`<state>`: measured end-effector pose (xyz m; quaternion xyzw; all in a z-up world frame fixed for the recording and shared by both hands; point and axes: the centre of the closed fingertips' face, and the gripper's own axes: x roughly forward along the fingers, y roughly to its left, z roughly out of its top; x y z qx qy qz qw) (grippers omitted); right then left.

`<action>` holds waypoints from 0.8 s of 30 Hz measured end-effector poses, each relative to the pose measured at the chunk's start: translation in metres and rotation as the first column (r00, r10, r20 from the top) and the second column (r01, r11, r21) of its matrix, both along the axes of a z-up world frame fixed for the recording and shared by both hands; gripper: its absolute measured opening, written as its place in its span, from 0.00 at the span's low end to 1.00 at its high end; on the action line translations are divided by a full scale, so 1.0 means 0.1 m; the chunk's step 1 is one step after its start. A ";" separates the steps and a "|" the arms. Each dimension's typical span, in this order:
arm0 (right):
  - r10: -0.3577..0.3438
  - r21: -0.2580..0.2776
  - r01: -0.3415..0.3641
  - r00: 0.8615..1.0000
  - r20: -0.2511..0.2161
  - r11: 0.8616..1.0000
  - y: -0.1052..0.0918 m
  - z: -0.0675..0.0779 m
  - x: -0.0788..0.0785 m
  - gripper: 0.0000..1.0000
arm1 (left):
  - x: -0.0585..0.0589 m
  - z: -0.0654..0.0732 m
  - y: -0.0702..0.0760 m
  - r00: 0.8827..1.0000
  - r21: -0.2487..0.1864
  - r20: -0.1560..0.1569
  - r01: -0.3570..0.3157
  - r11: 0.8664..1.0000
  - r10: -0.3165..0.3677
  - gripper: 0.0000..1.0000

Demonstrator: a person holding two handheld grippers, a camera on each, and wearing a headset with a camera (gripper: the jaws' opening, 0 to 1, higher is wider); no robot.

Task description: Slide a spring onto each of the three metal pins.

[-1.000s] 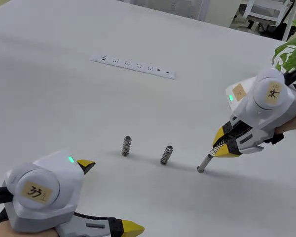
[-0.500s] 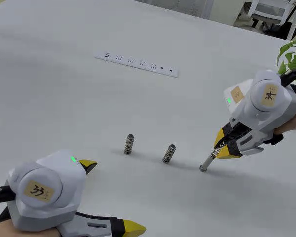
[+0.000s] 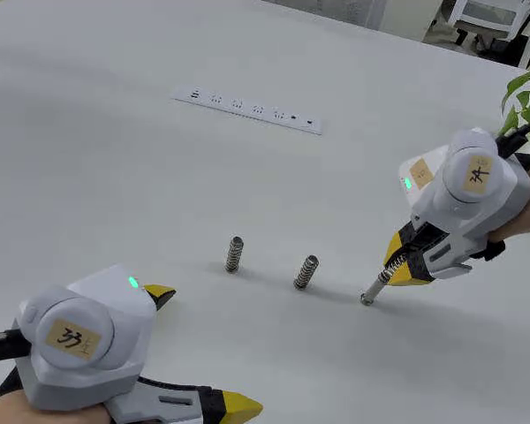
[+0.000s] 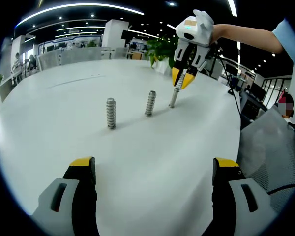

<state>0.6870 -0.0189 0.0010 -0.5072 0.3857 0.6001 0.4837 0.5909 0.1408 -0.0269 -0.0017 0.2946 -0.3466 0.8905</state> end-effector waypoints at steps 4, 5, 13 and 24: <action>0.008 -0.013 -0.008 1.000 -0.002 1.000 0.00 -0.07 0.00 0.07 | 0.00 -0.01 0.01 1.000 0.000 -0.001 -0.002 1.000 0.002 0.98; 0.010 -0.016 -0.011 1.000 -0.004 1.000 0.00 -0.09 0.00 0.07 | 0.00 -0.01 0.01 1.000 0.000 -0.002 -0.003 1.000 0.003 0.98; 0.020 -0.044 -0.021 1.000 -0.010 0.999 0.00 -0.21 0.04 0.07 | -0.01 -0.03 0.02 1.000 -0.002 -0.010 -0.006 1.000 0.006 0.98; 0.012 -0.068 -0.013 1.000 -0.018 0.998 0.01 -0.37 0.03 0.08 | -0.01 -0.04 0.05 1.000 -0.001 -0.018 -0.012 1.000 0.012 0.98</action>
